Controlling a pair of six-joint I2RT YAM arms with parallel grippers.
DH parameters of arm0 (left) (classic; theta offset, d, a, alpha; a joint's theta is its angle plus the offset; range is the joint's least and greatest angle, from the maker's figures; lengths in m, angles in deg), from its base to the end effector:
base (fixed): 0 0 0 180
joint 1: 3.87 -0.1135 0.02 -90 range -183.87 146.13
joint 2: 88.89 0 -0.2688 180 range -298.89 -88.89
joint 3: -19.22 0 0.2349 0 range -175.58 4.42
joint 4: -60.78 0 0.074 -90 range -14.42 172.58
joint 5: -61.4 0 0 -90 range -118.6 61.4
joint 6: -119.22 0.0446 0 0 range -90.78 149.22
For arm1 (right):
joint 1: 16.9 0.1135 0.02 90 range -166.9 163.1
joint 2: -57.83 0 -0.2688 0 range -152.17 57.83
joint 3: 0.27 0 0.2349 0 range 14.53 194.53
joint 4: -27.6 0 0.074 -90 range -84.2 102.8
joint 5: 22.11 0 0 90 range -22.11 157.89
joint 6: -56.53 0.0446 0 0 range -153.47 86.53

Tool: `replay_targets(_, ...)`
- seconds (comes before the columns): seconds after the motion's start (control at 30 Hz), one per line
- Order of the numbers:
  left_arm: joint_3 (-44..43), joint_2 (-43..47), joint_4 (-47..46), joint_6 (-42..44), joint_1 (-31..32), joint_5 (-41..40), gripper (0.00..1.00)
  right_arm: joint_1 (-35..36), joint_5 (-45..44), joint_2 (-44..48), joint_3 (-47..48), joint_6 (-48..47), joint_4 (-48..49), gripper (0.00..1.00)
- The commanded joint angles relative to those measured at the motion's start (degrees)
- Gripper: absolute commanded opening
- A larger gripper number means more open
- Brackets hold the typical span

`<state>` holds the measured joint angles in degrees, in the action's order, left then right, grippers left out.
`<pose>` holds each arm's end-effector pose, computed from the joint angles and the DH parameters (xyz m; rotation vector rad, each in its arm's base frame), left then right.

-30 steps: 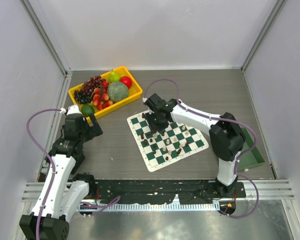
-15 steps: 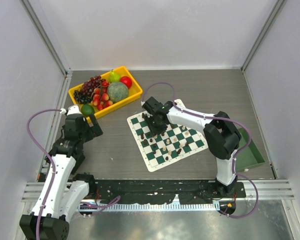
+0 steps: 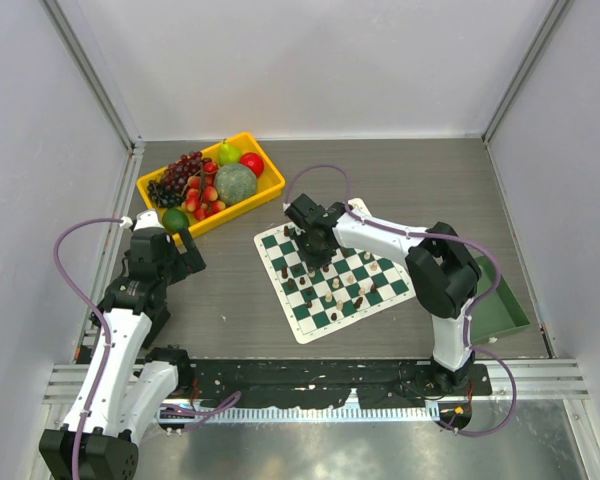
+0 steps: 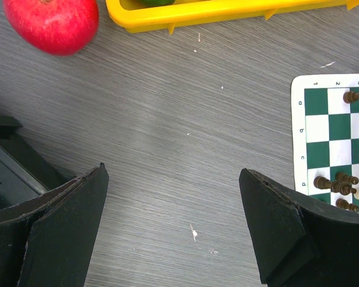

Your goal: Set up the chess pieces on the board

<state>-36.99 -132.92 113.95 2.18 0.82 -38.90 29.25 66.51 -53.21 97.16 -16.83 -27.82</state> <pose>0.1455 -0.0039 0.2726 -0.5319 2.2107 -0.0861 0.2690 0.2785 0.1984 -0.7088 2.7158 0.2417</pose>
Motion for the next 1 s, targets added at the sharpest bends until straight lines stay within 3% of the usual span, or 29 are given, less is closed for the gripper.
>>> replay_targets(0.0, 0.10, 0.17, -1.81, -0.55, -0.29, -0.15, 0.99, 0.34, -1.33, 2.67, 1.75, -0.47, -0.16, 0.08)
replay_targets(0.2, -0.08, 0.17, -1.81, -0.46, -0.29, -0.24, 0.99, -1.76, -5.02, 9.70, 4.47, -2.14, -1.83, 0.08)
replay_targets(0.37, 0.01, 0.00, -2.16, -0.81, -0.29, 0.28, 0.99, -9.83, -5.65, 12.08, 5.17, -3.02, -0.78, 0.08)
replay_targets(0.6, -0.43, -0.09, -2.16, -0.99, -0.29, 0.81, 0.99, -19.77, -4.33, 7.87, 7.37, -2.85, 1.51, 0.08)
replay_targets(0.97, -0.17, -0.18, -2.07, -0.81, -0.29, 0.29, 0.99, -24.26, -3.10, -1.80, 12.55, -3.29, 2.56, 0.08)
